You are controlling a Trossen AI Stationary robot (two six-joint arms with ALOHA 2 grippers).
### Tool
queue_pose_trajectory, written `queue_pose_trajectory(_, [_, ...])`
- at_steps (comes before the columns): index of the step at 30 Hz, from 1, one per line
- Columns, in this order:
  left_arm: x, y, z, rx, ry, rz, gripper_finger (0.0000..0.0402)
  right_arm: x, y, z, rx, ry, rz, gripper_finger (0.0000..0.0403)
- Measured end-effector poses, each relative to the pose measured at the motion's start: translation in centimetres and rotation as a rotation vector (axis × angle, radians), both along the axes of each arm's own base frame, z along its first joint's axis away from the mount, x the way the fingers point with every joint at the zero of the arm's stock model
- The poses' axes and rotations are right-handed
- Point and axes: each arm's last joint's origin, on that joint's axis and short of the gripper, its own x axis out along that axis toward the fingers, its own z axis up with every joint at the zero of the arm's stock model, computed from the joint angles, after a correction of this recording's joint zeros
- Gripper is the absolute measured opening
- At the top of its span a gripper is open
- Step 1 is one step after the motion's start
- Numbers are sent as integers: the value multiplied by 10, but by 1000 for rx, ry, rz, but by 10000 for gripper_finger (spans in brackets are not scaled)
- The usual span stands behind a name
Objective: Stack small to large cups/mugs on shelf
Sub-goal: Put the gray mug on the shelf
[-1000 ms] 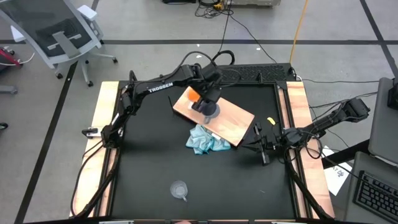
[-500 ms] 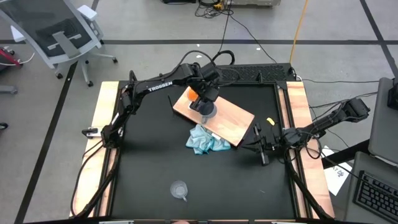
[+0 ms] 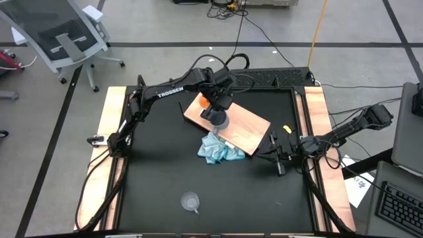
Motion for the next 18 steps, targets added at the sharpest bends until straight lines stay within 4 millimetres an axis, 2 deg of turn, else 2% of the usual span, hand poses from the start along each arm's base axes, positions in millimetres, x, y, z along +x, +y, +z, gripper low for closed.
queue_pose_trajectory(18, [2, -9, -6, -42, 30, 3, 3, 0, 0, -1, -4, 12, 0, 0])
